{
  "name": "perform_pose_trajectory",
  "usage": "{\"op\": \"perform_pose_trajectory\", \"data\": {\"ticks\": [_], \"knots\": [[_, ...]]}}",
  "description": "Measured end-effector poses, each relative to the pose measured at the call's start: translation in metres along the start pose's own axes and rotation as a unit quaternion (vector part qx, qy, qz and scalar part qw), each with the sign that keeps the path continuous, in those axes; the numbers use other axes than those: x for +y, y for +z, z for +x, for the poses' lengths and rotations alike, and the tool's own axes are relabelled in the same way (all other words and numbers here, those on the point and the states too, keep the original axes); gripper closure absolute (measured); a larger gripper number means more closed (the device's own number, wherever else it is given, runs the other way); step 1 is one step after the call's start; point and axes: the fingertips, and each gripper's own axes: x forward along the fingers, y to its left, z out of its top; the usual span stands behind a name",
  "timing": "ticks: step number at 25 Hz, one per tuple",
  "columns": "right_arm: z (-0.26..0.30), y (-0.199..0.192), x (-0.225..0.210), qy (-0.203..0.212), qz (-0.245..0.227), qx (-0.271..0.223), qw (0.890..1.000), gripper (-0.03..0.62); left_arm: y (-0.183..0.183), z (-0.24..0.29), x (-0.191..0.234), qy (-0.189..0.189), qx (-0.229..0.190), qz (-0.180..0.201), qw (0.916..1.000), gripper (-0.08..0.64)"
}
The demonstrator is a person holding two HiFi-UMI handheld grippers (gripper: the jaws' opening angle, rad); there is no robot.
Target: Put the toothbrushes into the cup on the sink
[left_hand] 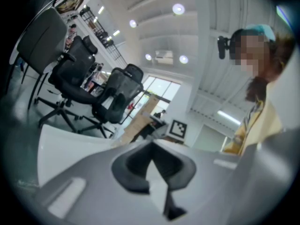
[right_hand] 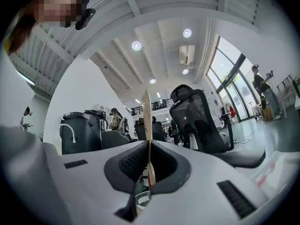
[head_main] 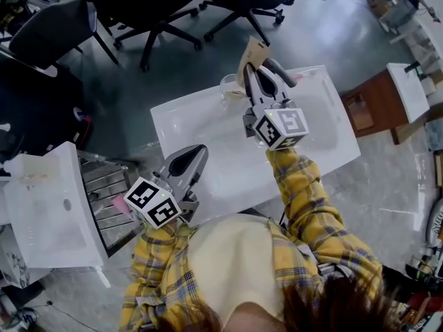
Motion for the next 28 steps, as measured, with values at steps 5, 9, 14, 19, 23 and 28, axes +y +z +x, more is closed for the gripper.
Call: {"op": "perform_pose_trajectory", "data": {"ticks": [5,9,14,19,23,28], "knots": [[0.001,-0.016,-0.008,-0.014,0.012,0.015,1.000,0.577,-0.001,0.000,0.003,0.001,0.002,-0.004,1.0000,0.554],[0.000,-0.025,-0.011,-0.019,0.014,0.027,0.999,0.577,-0.001,0.000,0.006,0.001,0.000,-0.009,1.0000,0.554],[-0.004,-0.032,-0.008,-0.017,0.004,0.042,0.999,0.575,-0.002,-0.001,0.007,0.000,-0.001,-0.012,0.9999,0.554],[-0.008,-0.039,-0.008,-0.022,-0.003,0.064,0.998,0.575,-0.001,-0.002,0.007,-0.001,0.000,-0.012,0.9999,0.554],[-0.011,-0.045,-0.006,-0.028,-0.021,0.086,0.996,0.575,-0.001,-0.001,0.008,-0.002,0.000,-0.013,0.9999,0.554],[-0.015,-0.058,-0.005,-0.038,-0.040,0.122,0.991,0.575,-0.002,-0.001,0.008,-0.006,0.002,-0.017,0.9998,0.554]]}}
